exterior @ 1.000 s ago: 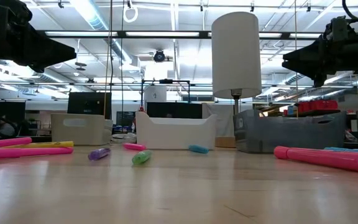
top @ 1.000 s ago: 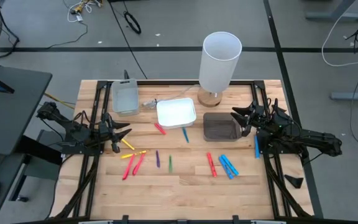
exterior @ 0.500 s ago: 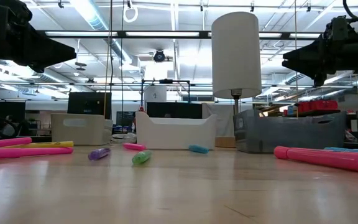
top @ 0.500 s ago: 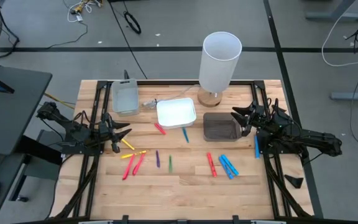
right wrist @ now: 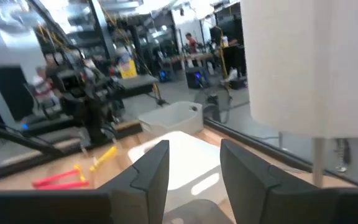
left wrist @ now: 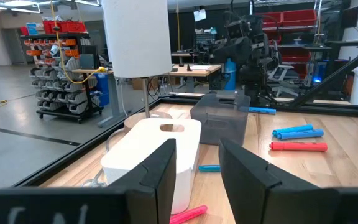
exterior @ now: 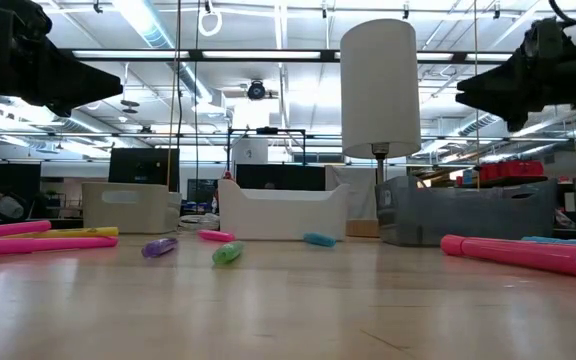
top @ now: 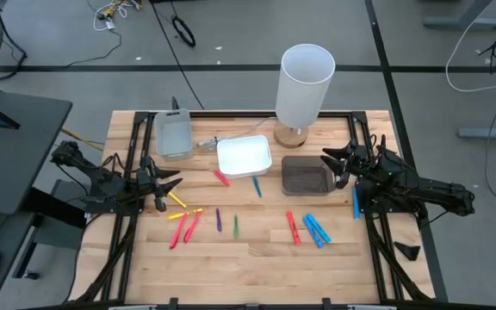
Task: Pick & Place Markers
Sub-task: Put the orange highlighter pen into the gray bin
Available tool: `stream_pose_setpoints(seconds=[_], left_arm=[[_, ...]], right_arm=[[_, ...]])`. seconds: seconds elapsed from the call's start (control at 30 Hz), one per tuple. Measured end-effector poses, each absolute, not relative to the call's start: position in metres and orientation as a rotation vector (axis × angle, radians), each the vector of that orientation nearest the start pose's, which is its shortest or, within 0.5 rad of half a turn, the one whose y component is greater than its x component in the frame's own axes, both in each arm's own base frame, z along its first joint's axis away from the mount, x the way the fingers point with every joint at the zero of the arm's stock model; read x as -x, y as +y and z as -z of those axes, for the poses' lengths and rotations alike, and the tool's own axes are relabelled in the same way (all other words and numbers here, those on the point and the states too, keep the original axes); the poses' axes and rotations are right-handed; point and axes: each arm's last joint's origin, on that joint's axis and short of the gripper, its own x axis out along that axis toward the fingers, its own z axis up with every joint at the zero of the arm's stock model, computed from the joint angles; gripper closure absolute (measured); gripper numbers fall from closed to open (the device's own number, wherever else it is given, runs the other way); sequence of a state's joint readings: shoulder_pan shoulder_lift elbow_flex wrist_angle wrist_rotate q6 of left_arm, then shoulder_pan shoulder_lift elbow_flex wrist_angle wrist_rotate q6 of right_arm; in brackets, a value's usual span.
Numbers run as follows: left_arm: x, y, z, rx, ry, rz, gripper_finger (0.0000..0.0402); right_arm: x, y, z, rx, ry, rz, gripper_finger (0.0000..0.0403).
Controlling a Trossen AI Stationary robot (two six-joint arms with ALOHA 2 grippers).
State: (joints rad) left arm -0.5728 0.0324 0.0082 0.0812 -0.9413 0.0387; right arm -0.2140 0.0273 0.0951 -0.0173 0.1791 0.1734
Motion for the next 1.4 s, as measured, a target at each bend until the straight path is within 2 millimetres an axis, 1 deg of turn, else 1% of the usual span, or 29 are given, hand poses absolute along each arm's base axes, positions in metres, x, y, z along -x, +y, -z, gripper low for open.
stream_pose_setpoints(seconds=[0.07, 0.23, 0.5, 0.73, 0.9, 1.1, 1.2, 1.4], left_arm=[[-0.086, -0.028, -0.171, 0.001, -0.035, -0.369, 0.0273], [-0.086, -0.028, -0.171, 0.001, -0.035, -0.369, 0.0273], [-0.086, -0.028, -0.171, 0.001, -0.035, -0.369, 0.0273], [-0.086, -0.028, -0.171, 0.001, -0.035, -0.369, 0.0273], [-0.086, -0.028, -0.171, 0.002, -0.035, -0.369, 0.0273], [-0.086, -0.028, -0.171, 0.001, -0.035, -0.369, 0.0273], [-0.086, -0.028, -0.171, 0.001, -0.034, -0.369, 0.0273], [-0.086, -0.028, -0.171, 0.001, -0.034, -0.369, 0.0273]], right_arm=[[-0.088, -0.025, -0.201, -0.166, -0.05, 0.423, 0.0259], [-0.088, -0.028, -0.228, -0.252, -0.019, 0.525, 0.0259], [-0.097, -0.03, -0.267, -0.33, 0.119, 0.565, 0.0259], [-0.097, -0.03, -0.297, -0.517, 0.258, 0.618, 0.0259], [-0.102, -0.025, -0.317, -0.641, 0.314, 0.557, 0.0259], [-0.119, -0.016, -0.33, -0.745, 0.348, 0.496, 0.0259], [-0.129, -0.01, -0.331, -0.795, 0.382, 0.48, 0.0259], [-0.145, 0.002, -0.325, -0.906, 0.451, 0.463, 0.0259]])
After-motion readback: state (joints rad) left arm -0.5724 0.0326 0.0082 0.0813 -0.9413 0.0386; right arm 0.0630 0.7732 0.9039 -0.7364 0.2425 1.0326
